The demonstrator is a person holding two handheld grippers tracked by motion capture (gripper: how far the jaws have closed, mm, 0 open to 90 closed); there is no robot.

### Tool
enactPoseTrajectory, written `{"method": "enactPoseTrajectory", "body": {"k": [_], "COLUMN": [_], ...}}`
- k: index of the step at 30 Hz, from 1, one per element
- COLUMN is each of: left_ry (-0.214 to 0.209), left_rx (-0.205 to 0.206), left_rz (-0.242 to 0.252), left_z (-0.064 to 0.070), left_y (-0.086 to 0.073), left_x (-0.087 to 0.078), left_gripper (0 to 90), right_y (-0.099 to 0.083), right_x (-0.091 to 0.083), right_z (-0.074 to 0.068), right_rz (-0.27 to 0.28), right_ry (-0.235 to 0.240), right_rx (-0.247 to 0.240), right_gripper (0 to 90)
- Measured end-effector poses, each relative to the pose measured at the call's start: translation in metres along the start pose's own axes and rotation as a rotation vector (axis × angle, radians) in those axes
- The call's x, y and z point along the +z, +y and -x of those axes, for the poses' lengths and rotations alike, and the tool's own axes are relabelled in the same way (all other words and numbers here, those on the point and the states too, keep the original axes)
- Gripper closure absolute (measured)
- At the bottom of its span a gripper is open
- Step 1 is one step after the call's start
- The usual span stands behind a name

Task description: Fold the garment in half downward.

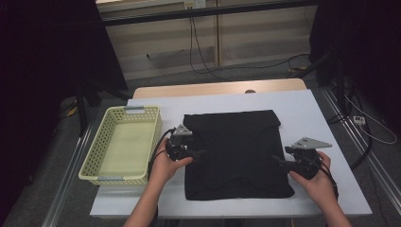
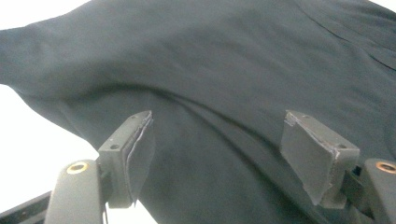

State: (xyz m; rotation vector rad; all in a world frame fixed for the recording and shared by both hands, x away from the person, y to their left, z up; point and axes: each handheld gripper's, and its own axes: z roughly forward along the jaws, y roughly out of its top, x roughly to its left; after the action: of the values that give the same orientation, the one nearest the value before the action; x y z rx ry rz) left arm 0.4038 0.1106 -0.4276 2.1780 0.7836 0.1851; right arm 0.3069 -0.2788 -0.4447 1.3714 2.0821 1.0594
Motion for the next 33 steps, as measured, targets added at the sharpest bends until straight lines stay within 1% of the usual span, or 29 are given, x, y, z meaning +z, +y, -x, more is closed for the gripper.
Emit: {"method": "enactPoseTrajectory", "body": {"k": [2, 4, 5, 7, 8, 9, 10, 12, 14, 15, 16, 17, 18, 19, 20, 21, 22, 24, 26, 27, 28, 29, 30, 33], "left_ry": [-0.019, -0.014, -0.016, -0.030, -0.034, -0.030, -0.052, -0.068, -0.088, -0.096, -0.109, -0.123, -0.127, -0.124, -0.106, -0.121, -0.126, -0.132, -0.128, -0.132, -0.129, -0.112, -0.129, -0.141], "left_rx": [-0.002, 0.010, 0.017, 0.015, 0.022, 0.026, 0.020, 0.024, 0.031, 0.036, 0.045, 0.037, 0.031, 0.039, 0.047, 0.047, 0.041, 0.044, 0.052, 0.055, 0.056, 0.066, 0.064, 0.063], "left_rz": [0.005, -0.004, -0.007, -0.001, -0.003, -0.007, -0.008, -0.007, -0.015, -0.010, -0.010, -0.007, 0.000, -0.002, -0.012, -0.007, 0.005, 0.007, -0.001, -0.004, -0.003, -0.013, -0.014, -0.035], "left_z": [0.005, 0.010, 0.012, 0.018, 0.022, 0.025, 0.027, 0.034, 0.039, 0.042, 0.044, 0.047, 0.048, 0.049, 0.051, 0.051, 0.052, 0.051, 0.051, 0.050, 0.050, 0.050, 0.049, 0.048], "left_y": [-0.006, -0.012, -0.015, -0.020, -0.023, -0.026, -0.028, -0.033, -0.036, -0.038, -0.040, -0.041, -0.043, -0.044, -0.045, -0.045, -0.046, -0.046, -0.048, -0.049, -0.050, -0.051, -0.053, -0.058], "left_x": [-0.004, -0.006, -0.008, -0.010, -0.012, -0.013, -0.014, -0.017, -0.021, -0.022, -0.024, -0.026, -0.028, -0.029, -0.031, -0.033, -0.035, -0.039, -0.041, -0.042, -0.042, -0.043, -0.043, -0.040], "left_gripper": [27.3, 28.0, 28.0, 28.2, 28.4, 29.0, 29.7, 32.2, 37.3, 38.8, 39.8, 42.8, 44.7, 44.9, 45.9, 46.8, 47.6, 48.3, 48.9, 48.9, 49.0, 49.7, 50.3, 53.8], "right_y": [-0.005, -0.011, -0.013, -0.017, -0.018, -0.019, -0.019, -0.020, -0.020, -0.020, -0.020, -0.021, -0.021, -0.020, -0.020, -0.018, -0.017, -0.013, -0.008, -0.005, -0.005, -0.004, -0.004, -0.006], "right_x": [-0.004, -0.007, -0.009, -0.013, -0.016, -0.018, -0.019, -0.021, -0.023, -0.025, -0.027, -0.029, -0.031, -0.031, -0.032, -0.031, -0.031, -0.029, -0.027, -0.025, -0.023, -0.020, -0.017, -0.009], "right_z": [-0.005, -0.008, -0.009, -0.011, -0.013, -0.015, -0.017, -0.021, -0.025, -0.027, -0.030, -0.033, -0.036, -0.040, -0.043, -0.046, -0.049, -0.054, -0.061, -0.066, -0.068, -0.071, -0.074, -0.079], "right_rz": [-0.008, -0.014, -0.012, -0.005, 0.000, -0.003, -0.005, -0.003, 0.008, 0.015, 0.022, 0.028, 0.027, 0.030, 0.033, 0.033, 0.035, 0.048, 0.062, 0.058, 0.055, 0.048, 0.034, 0.012], "right_ry": [-0.002, -0.006, -0.007, -0.007, -0.006, -0.007, -0.006, 0.006, 0.008, 0.011, 0.018, 0.026, 0.033, 0.045, 0.058, 0.067, 0.073, 0.104, 0.127, 0.146, 0.154, 0.166, 0.175, 0.212], "right_rx": [-0.006, -0.004, 0.000, 0.009, 0.013, 0.008, -0.001, 0.003, 0.007, 0.013, 0.013, 0.014, 0.005, 0.001, -0.010, -0.027, -0.039, -0.037, -0.041, -0.057, -0.072, -0.088, -0.101, -0.115], "right_gripper": [37.4, 37.4, 37.4, 37.2, 37.2, 37.0, 37.0, 36.9, 36.7, 36.7, 36.8, 36.9, 37.4, 39.3, 40.7, 41.2, 42.1, 46.6, 49.0, 50.2, 52.3, 53.5, 53.5, 56.8]}}
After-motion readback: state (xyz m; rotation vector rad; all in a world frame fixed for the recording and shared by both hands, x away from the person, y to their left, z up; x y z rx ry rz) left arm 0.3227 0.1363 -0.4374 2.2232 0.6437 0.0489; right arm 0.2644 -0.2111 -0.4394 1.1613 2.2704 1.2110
